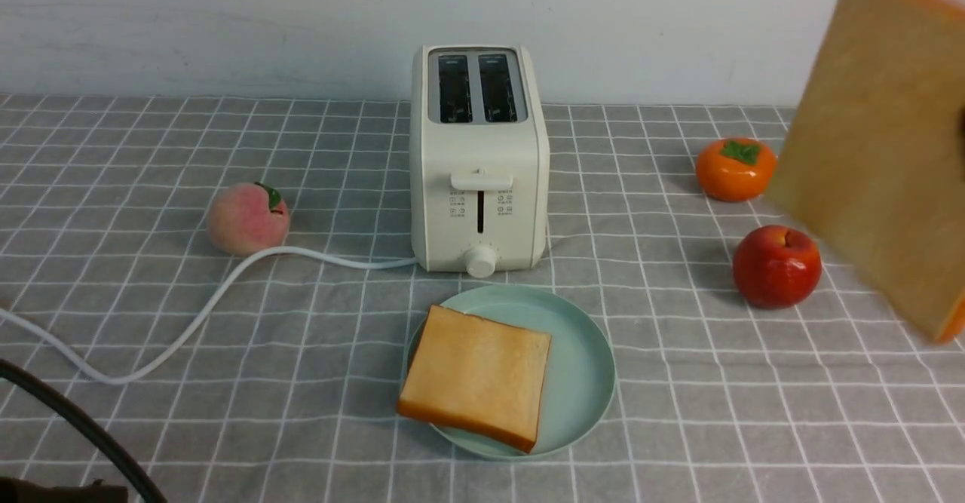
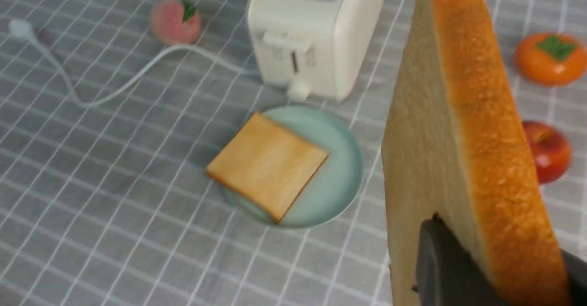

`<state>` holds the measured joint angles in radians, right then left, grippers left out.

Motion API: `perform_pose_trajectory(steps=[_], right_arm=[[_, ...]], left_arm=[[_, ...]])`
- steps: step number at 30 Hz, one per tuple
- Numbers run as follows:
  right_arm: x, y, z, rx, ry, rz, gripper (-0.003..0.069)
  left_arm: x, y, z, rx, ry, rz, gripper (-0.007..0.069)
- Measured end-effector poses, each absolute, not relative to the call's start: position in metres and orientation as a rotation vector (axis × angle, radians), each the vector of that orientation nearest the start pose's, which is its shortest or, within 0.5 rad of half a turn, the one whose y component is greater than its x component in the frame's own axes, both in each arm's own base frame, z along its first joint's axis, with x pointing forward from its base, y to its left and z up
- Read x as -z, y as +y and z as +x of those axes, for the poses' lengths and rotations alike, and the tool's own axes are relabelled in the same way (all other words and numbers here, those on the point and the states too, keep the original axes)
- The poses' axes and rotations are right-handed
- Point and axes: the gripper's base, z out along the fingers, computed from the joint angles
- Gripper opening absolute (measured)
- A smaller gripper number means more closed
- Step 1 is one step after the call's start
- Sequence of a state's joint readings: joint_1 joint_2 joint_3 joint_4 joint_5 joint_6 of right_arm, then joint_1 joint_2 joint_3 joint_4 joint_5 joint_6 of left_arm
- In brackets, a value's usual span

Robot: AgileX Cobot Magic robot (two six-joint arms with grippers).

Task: Take toasted bread from bread machine on grey coffee table place on plate.
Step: 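Place the held slice of bread on top of the slice on the plate with the right gripper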

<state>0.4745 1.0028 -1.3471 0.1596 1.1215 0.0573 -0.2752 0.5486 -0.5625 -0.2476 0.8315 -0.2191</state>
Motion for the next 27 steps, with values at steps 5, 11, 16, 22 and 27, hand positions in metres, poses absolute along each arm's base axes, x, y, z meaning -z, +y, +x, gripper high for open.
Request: perform_pose_trajectory(steps=[5, 11, 16, 22, 27], right_arm=[[-0.369, 0.143, 0.192, -0.836, 2.428, -0.581, 0.0113], [-0.331, 0.165, 0.254, -1.236, 2.358, -0.477, 0.0113], [-0.291, 0.156, 0.31, -1.426, 2.27, -0.26, 0.0113], [-0.237, 0.159, 0.341, -1.416, 2.324, -0.147, 0.0113], [-0.207, 0.158, 0.354, -1.361, 2.383, -0.055, 0.0113]], left_arm=[[-0.292, -0.043, 0.085, 0.578, 2.333, -0.045, -0.0014], [-0.289, -0.043, 0.083, 0.573, 2.376, -0.037, -0.0014], [-0.288, -0.043, 0.081, 0.568, 2.401, -0.029, -0.0014], [-0.287, -0.043, 0.081, 0.566, 2.406, -0.028, -0.0014], [-0.28, -0.042, 0.081, 0.558, 2.427, -0.031, -0.0014]])
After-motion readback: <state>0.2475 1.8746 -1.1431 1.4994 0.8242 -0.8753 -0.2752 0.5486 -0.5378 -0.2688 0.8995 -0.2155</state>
